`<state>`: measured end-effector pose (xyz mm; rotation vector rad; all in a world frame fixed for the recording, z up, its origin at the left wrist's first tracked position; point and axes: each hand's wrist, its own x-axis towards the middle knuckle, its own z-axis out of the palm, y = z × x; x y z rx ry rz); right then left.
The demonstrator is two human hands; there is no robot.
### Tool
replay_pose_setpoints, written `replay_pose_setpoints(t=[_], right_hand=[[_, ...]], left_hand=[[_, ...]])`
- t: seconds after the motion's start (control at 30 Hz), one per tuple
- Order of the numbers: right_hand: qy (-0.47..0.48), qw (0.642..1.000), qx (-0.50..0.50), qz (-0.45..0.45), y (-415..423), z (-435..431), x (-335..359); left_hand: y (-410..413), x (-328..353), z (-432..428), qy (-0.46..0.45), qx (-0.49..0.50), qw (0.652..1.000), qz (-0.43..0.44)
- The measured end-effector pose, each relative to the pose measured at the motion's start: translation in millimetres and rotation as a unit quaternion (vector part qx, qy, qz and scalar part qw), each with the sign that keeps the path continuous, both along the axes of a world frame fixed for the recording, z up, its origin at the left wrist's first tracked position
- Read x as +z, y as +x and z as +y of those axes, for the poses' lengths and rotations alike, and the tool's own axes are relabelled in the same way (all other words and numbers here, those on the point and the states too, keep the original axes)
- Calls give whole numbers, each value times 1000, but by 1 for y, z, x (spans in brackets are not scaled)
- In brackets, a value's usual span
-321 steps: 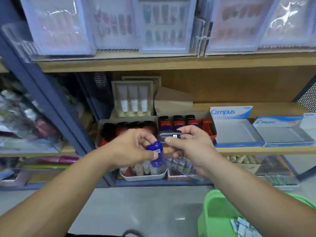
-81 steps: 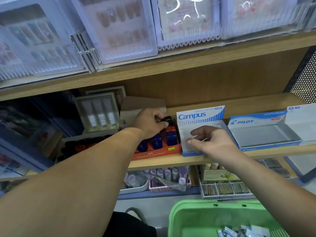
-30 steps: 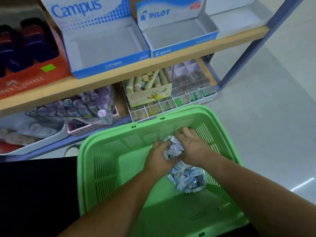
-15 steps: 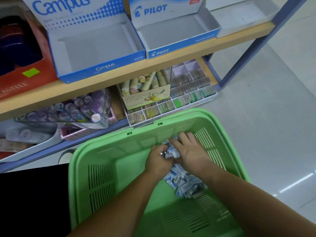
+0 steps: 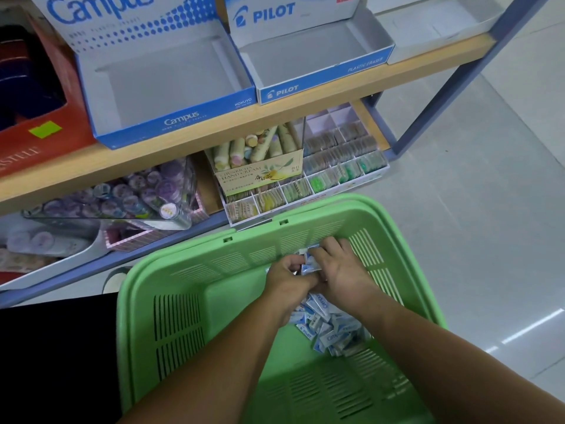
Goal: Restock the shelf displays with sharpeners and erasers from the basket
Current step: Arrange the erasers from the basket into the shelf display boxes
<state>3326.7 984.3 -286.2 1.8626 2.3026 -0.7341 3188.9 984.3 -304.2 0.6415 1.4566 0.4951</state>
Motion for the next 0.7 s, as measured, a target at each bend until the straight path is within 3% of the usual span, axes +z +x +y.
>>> replay_pose_setpoints(t=[0.23,0.33,0.7], right_hand=[[-72,989,-87,99,3,-1,4],[-98,978,-121,139,3,0,11],[-138,974,-149,101,3,-1,18]], left_hand=[[1,5,1,-59,15,995,-80],[-9,2,4,-66,1,995,-74],[-41,-2,-3,-72,-17,996,-45]])
